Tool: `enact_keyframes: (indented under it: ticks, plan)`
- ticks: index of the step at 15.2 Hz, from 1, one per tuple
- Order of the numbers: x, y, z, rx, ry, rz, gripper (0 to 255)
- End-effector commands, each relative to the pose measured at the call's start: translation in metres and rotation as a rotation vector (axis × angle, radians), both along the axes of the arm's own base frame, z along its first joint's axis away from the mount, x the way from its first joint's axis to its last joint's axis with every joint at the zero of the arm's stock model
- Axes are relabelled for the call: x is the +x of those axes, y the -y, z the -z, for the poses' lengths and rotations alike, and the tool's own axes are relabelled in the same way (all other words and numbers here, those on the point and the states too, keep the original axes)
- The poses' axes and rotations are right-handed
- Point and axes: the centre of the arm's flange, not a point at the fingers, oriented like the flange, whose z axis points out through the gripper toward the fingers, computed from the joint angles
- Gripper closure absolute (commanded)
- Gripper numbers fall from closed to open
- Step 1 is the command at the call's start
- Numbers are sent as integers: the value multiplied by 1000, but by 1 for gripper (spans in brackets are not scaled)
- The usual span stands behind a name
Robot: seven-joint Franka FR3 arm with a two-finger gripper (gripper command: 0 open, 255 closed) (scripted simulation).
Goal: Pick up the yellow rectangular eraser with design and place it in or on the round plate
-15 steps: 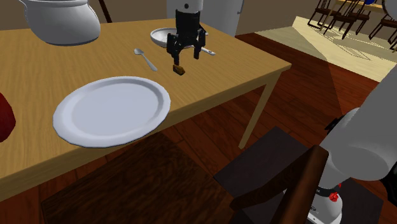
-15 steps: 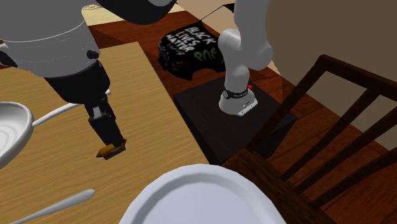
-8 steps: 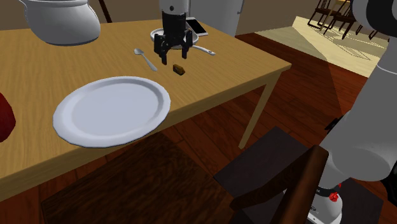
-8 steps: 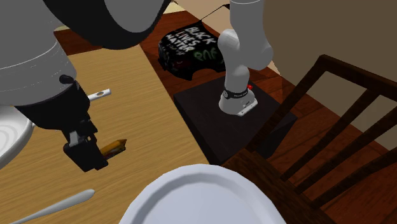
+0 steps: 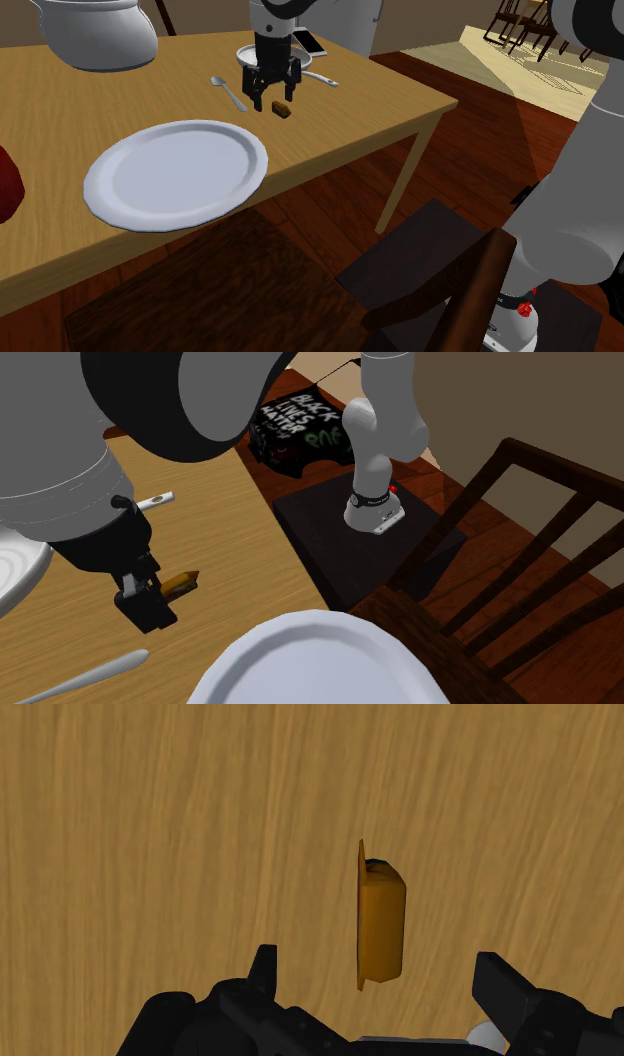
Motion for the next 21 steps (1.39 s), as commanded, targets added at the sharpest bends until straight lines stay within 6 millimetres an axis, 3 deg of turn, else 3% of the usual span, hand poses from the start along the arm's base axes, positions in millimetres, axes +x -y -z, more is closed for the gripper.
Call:
enact_keyframes:
  ticks: [1, 4, 5, 14, 21]
  plan:
    - [0, 0, 0, 0, 0, 0, 0]
    - [0, 0, 0, 0, 0, 0, 0]
    - [0, 0, 0, 0, 0, 0, 255]
    - [0, 0, 0, 0, 0, 0, 255]
    - [0, 0, -37, 0, 0, 0, 255]
